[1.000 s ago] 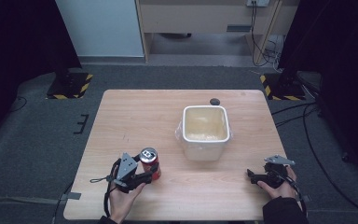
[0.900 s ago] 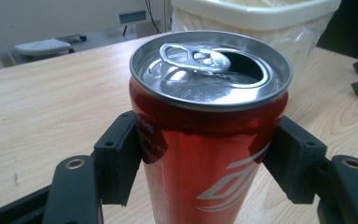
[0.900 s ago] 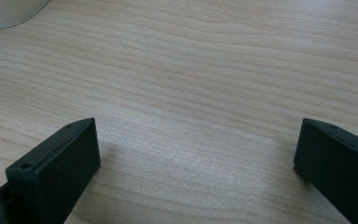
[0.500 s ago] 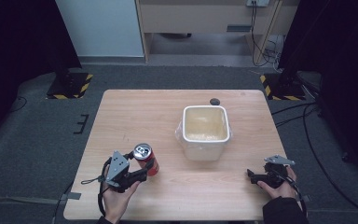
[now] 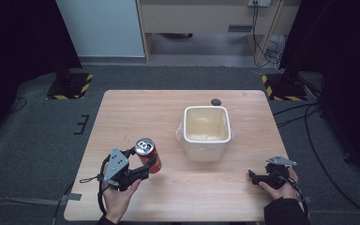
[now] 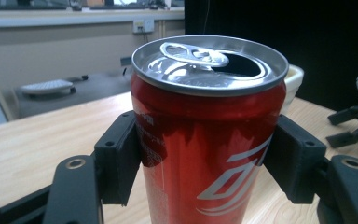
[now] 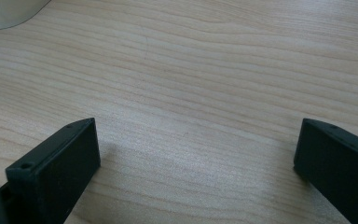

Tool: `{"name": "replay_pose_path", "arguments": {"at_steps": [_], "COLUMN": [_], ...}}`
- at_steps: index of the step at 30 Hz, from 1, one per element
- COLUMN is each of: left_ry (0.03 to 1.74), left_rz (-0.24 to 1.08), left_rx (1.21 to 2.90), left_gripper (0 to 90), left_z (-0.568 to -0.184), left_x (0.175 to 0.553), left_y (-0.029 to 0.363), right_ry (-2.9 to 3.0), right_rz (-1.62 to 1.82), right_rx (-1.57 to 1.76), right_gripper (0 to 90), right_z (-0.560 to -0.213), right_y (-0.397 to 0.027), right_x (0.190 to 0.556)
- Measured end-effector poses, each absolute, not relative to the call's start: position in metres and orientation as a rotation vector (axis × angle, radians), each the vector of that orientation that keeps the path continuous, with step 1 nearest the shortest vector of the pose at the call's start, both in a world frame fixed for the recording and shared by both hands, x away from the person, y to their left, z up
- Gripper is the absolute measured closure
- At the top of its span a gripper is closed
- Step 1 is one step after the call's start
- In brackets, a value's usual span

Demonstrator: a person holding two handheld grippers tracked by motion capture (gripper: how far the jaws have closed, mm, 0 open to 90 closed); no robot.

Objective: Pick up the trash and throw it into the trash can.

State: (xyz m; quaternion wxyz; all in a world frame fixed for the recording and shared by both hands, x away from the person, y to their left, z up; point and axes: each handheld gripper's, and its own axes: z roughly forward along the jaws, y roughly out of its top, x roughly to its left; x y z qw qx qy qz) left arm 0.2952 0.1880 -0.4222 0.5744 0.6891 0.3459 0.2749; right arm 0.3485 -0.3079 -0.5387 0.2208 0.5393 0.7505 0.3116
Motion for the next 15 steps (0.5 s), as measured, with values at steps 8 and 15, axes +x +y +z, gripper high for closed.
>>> {"name": "replay_pose_path", "arguments": {"at_steps": [8, 15], "left_ry": [0.757, 0.731], "left_rz": [0.643, 0.639], "left_rx": [1.566, 1.537], "left_gripper": [33.0, 33.0], "left_z": [-0.403, -0.393], "left_x": [0.303, 0.311], "left_y": [0.173, 0.161], "right_ry": [2.075, 2.075], "right_rz": [0.861, 0.861], "right_rx": [1.491, 1.490], "right_gripper": [0.4, 0.4], "right_z": [-0.539, -0.539], "right_y": [-0.308, -0.308], "right_x": [0.348, 0.348]}}
